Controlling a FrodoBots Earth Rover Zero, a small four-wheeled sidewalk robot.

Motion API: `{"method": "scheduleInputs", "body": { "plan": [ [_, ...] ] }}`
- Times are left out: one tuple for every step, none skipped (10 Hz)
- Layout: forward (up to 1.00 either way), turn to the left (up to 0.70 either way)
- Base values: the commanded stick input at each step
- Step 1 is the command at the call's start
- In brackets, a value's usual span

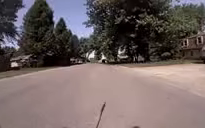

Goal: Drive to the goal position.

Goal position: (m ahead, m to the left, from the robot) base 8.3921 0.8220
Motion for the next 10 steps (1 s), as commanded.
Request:
{"method": "scheduleInputs", "body": {
  "plan": [
    [0.69,0.03],
    [0.69,0.03],
    [0.69,0.03],
    [0.69,0.03],
    [0.69,0.03],
    [0.69,0.03],
    [0.69,0.03],
    [0.69,0.03],
    [0.69,0.03],
    [0.69,0.03]
  ]
}}
